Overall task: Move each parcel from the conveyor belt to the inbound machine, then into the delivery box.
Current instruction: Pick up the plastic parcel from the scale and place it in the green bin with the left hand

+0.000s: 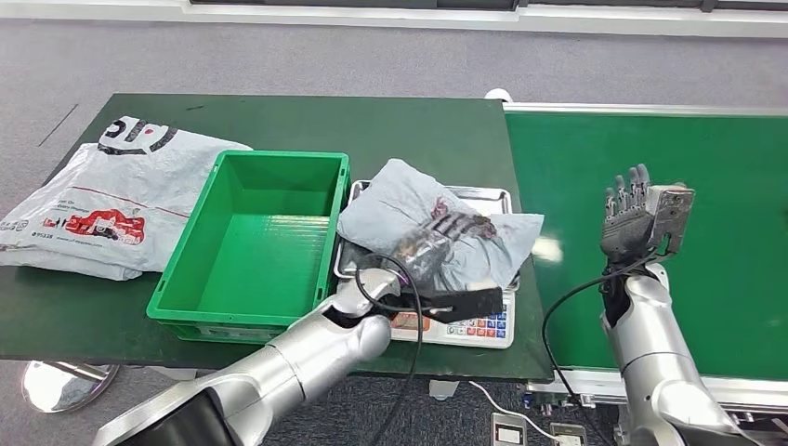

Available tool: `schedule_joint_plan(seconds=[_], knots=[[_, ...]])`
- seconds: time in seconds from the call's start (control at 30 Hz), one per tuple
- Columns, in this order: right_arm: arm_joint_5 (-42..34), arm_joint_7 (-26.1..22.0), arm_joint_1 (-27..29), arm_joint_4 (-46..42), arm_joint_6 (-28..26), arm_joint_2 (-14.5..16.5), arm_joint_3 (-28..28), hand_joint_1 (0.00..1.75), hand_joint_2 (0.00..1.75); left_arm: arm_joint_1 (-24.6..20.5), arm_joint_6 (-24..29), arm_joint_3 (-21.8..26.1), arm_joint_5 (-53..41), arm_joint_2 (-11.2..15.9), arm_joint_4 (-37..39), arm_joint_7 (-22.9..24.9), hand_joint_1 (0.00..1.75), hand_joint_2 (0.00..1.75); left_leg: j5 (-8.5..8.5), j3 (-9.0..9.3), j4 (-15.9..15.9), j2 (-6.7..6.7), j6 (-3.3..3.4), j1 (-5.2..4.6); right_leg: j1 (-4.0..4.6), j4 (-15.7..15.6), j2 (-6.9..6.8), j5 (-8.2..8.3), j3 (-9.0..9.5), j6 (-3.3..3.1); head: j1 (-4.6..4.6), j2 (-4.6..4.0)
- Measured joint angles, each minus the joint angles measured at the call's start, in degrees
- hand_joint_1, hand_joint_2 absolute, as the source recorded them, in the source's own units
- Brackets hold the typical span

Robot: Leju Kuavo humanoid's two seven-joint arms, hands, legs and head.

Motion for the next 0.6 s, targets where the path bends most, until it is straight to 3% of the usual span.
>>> schedule_joint_plan(seconds=[0.07, 0.23, 0.6], knots=[[-0.8, 0.0, 0.5, -0.4, 0.7, -0.8, 0.0, 0.0, 1.75, 0.0, -2.9, -4.0, -0.1, 0.0, -0.3, 0.5, 1.73, 1.75, -0.02, 0.0, 0.0, 0.0, 0.03, 0.0, 0.0, 0.0, 0.0, -0.01, 0.01, 0.01, 0.0, 0.0], [-2.2, 0.5, 4.1, -3.9, 1.8, -1.9, -0.2, 0.0, 1.75, -0.2, -3.8, -10.5, 0.4, 0.0, -0.5, 0.2, 1.75, 1.75, -0.08, 0.01, 0.0, 0.0, 0.1, -0.02, -0.01, 0.0, -0.02, -0.05, 0.06, 0.06, 0.0, 0.0], [-2.9, 1.1, 7.6, -8.2, 2.3, -3.0, -0.2, 0.0, 1.75, -0.6, -0.4, -12.1, 2.4, 0.0, -1.7, -1.1, 1.75, 1.75, -0.07, 0.04, 0.0, 0.03, 0.11, -0.03, -0.02, 0.0, 0.01, -0.05, 0.08, 0.07, 0.0, 0.0]])
